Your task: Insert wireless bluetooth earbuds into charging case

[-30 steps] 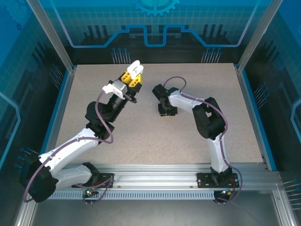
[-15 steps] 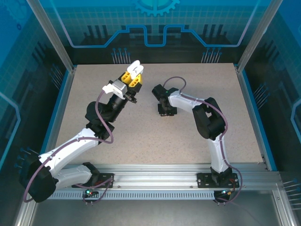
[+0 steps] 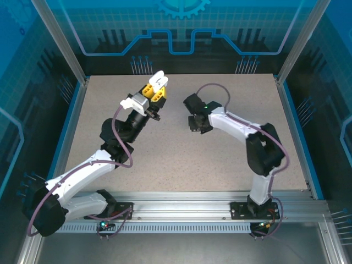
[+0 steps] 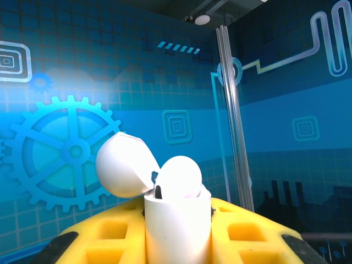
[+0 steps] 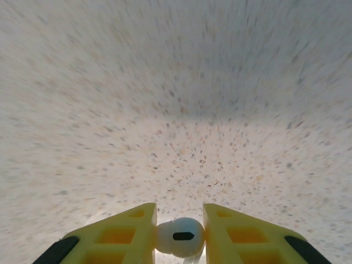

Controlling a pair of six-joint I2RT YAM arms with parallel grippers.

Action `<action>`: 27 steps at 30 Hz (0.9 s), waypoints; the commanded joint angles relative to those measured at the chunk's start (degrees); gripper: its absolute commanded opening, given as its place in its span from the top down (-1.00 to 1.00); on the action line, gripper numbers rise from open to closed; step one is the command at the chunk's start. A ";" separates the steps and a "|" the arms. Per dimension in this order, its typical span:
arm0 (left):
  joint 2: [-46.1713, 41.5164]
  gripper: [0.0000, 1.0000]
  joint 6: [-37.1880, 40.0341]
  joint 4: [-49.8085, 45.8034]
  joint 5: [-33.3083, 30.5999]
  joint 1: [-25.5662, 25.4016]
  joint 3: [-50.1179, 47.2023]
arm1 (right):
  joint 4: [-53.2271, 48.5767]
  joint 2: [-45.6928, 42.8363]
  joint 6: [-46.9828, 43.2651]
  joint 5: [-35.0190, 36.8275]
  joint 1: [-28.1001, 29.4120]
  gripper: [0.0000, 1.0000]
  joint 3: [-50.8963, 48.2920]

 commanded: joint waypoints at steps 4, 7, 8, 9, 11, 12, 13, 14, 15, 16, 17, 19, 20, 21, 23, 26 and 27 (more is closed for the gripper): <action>-1.90 1.00 0.19 0.49 0.77 -0.34 0.42 | 8.10 -16.79 -7.51 4.09 1.40 0.46 -0.03; -1.63 1.00 -0.14 0.45 1.02 -0.31 0.61 | 11.97 -22.83 -11.94 4.19 2.16 0.46 1.79; -1.46 1.00 -0.25 0.47 1.17 -0.35 0.71 | 13.46 -24.64 -13.69 4.43 2.60 0.46 2.90; -1.39 1.00 -0.30 0.41 1.31 -0.33 0.73 | 14.82 -26.02 -15.23 4.29 2.98 0.46 3.67; -1.30 1.00 -0.38 0.48 1.44 -0.33 0.76 | 17.33 -27.96 -17.87 3.73 3.78 0.45 5.11; -1.24 1.00 -0.47 0.37 1.64 -0.34 0.79 | 18.84 -28.94 -19.41 3.13 4.28 0.45 6.05; -1.12 1.00 -0.58 0.30 1.67 -0.31 0.83 | 19.84 -29.35 -20.40 2.61 4.66 0.45 6.62; -1.05 1.00 -0.59 0.29 1.77 -0.31 0.89 | 21.38 -29.94 -21.93 1.92 5.38 0.45 7.51; -0.96 1.00 -0.64 0.11 1.81 -0.36 0.85 | 22.52 -30.14 -23.17 0.96 5.92 0.45 8.34; -0.84 1.00 -0.67 0.10 1.89 -0.36 0.91 | 23.59 -30.20 -24.19 -0.38 6.43 0.45 9.26; -0.77 1.00 -0.74 0.13 1.90 -0.32 0.86 | 24.38 -30.24 -24.98 -1.33 6.96 0.45 10.07; -0.56 1.00 -0.98 0.10 1.91 -0.31 0.85 | 26.29 -30.00 -26.28 -3.54 7.91 0.45 11.75; -0.41 1.00 -1.19 0.10 1.89 -0.31 0.88 | 26.72 -29.75 -26.41 -4.58 8.19 0.44 12.58; -0.30 1.00 -1.29 0.16 1.96 -0.31 0.87 | 27.08 -29.39 -26.50 -5.83 8.36 0.44 13.55; -0.20 1.00 -1.43 0.10 1.92 -0.33 0.87 | 27.39 -28.59 -26.59 -8.17 8.55 0.44 15.35; 0.11 1.00 -1.75 0.10 1.97 -0.32 0.89 | 28.35 -27.75 -26.31 -11.45 8.71 0.43 16.87; 0.17 1.00 -1.79 0.08 1.97 -0.35 0.85 | 28.74 -27.38 -26.08 -12.62 8.71 0.43 17.25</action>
